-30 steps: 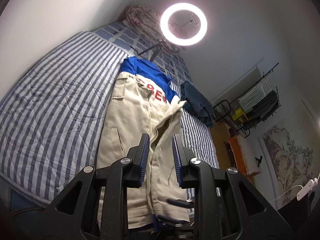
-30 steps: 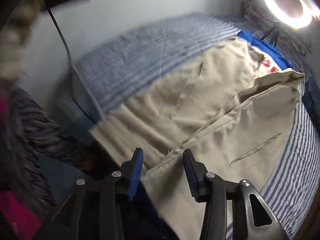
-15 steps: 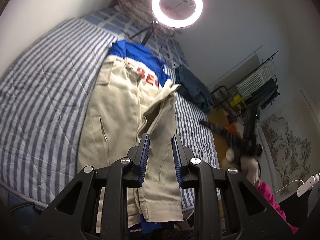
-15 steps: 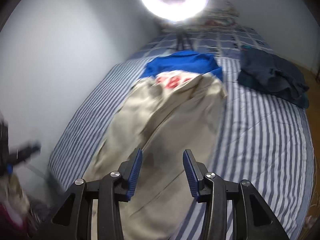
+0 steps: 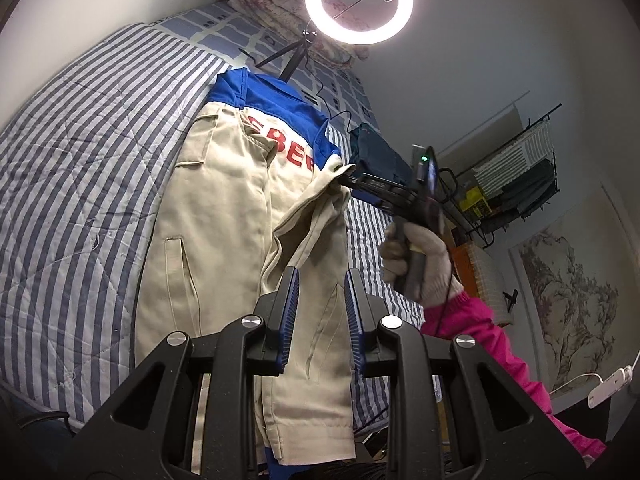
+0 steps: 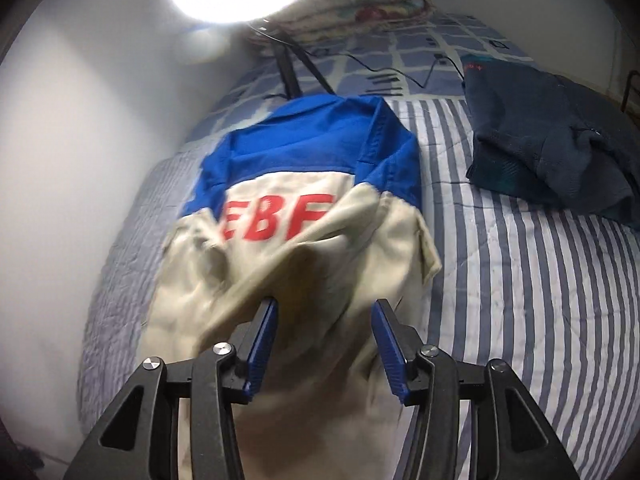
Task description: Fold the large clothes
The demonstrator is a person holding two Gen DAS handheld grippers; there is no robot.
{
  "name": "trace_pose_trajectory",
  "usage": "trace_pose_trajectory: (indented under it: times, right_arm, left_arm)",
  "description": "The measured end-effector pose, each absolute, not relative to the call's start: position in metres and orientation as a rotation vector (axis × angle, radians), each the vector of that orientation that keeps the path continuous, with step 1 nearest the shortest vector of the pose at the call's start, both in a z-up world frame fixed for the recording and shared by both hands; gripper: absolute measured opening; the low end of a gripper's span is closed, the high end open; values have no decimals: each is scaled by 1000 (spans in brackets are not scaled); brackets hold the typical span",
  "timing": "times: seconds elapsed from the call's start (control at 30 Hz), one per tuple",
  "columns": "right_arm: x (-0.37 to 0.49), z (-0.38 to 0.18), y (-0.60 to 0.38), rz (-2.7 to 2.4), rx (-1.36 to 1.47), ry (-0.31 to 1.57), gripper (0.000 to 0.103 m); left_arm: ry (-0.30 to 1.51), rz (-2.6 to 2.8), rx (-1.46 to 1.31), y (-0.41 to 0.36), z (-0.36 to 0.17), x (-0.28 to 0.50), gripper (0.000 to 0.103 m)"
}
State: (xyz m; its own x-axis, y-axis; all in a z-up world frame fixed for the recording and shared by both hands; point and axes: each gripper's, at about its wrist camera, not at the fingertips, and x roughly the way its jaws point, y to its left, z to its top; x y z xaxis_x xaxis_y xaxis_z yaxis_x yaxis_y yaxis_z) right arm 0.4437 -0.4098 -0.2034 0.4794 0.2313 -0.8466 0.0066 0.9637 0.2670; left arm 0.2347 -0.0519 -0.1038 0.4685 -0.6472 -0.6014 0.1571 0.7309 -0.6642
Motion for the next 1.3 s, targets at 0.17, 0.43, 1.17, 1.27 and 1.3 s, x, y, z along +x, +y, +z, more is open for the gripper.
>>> trace_pose_trajectory:
  times: [0.17, 0.43, 1.17, 1.27, 1.3]
  right_arm:
    - [450, -216, -410, 138, 243, 1098, 6]
    - [456, -170, -383, 160, 118, 982, 4]
    - [422, -180, -366, 261, 201, 1008, 34]
    - [357, -159, -383, 271, 248, 1018, 43]
    - [337, -155, -387, 273, 256, 1024, 47]
  left_arm:
    - [984, -545, -598, -51, -107, 234, 22]
    - [968, -532, -634, -40, -105, 230, 22]
    - [1034, -507, -571, -41, -118, 217, 40]
    - [1088, -518, -582, -43, -134, 210, 53]
    - [1102, -522, -577, -44, -139, 207, 53]
